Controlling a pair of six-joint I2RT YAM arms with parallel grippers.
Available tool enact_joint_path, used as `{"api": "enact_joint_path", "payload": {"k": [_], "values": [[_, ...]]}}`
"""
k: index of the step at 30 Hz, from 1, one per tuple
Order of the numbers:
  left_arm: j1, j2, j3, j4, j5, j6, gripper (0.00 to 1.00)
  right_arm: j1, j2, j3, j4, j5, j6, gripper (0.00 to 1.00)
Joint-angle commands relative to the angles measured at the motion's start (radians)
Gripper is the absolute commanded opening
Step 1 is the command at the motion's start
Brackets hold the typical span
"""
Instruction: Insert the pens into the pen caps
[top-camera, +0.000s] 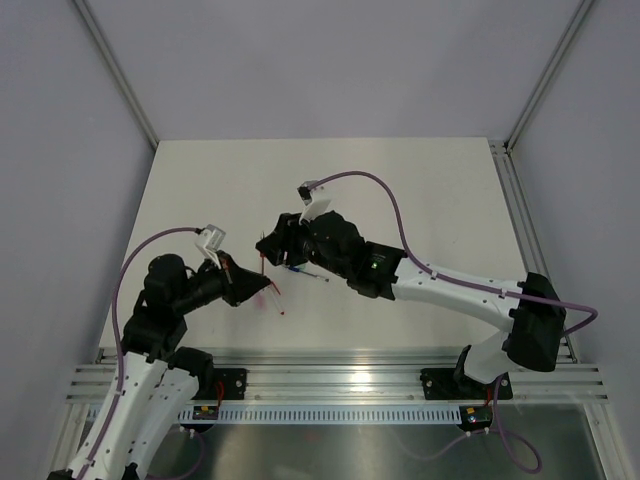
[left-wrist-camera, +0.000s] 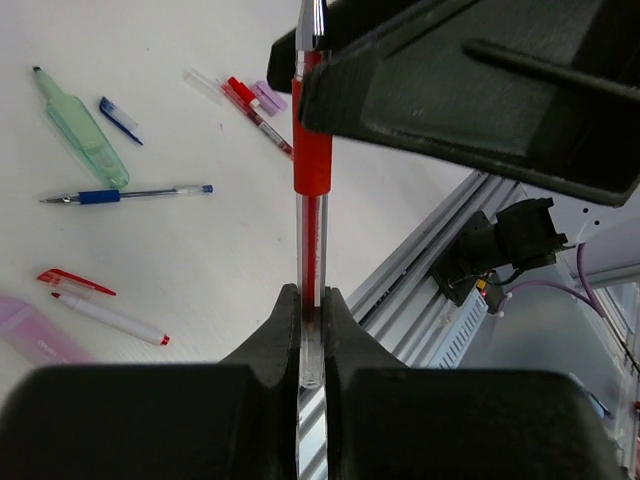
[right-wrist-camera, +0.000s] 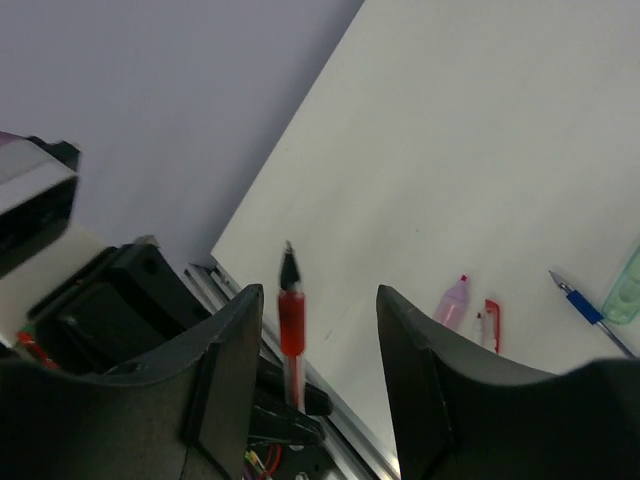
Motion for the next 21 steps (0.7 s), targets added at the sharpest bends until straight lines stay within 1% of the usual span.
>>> {"api": "enact_joint_path", "payload": {"k": [1, 4, 5, 7, 8, 9, 11, 12, 16, 17, 21], "values": [[0.017, -0.046, 0.03, -0.01, -0.069, 0.027, 0.0, 0.01, -0.043, 0.039, -0.138, -0.007, -0.066, 0.57], [0.041, -0.088, 0.041, -0.037, -0.165, 0.028, 0.0, 0.012, -0.089, 0.013, -0.186, -0.016, -0.094, 0.54], [0.052, -0.098, 0.044, -0.054, -0.186, 0.03, 0.0, 0.012, -0.103, -0.003, -0.189, -0.02, -0.106, 0.47], [0.092, -0.121, 0.053, -0.071, -0.245, 0.031, 0.0, 0.012, -0.132, -0.053, -0.201, -0.014, -0.12, 0.39], [0.103, -0.129, 0.061, -0.091, -0.265, 0.031, 0.0, 0.012, -0.129, -0.066, -0.203, -0.011, -0.121, 0.3], [0.11, -0.134, 0.067, -0.1, -0.284, 0.031, 0.0, 0.012, -0.116, -0.08, -0.212, -0.007, -0.121, 0.26], [0.112, -0.147, 0.076, -0.122, -0.342, 0.027, 0.0, 0.01, -0.071, -0.074, -0.246, -0.013, -0.126, 0.23], [0.113, -0.151, 0.081, -0.129, -0.36, 0.025, 0.0, 0.012, -0.013, -0.056, -0.259, -0.019, -0.132, 0.2], [0.115, -0.155, 0.093, -0.158, -0.451, 0.02, 0.0, 0.012, 0.123, -0.019, -0.25, 0.003, -0.163, 0.15], [0.115, -0.155, 0.096, -0.169, -0.465, 0.019, 0.0, 0.01, 0.186, 0.004, -0.261, -0.005, -0.172, 0.15], [0.118, -0.144, 0.101, -0.179, -0.499, 0.013, 0.0, 0.012, 0.318, 0.113, -0.307, -0.023, -0.198, 0.17]]}}
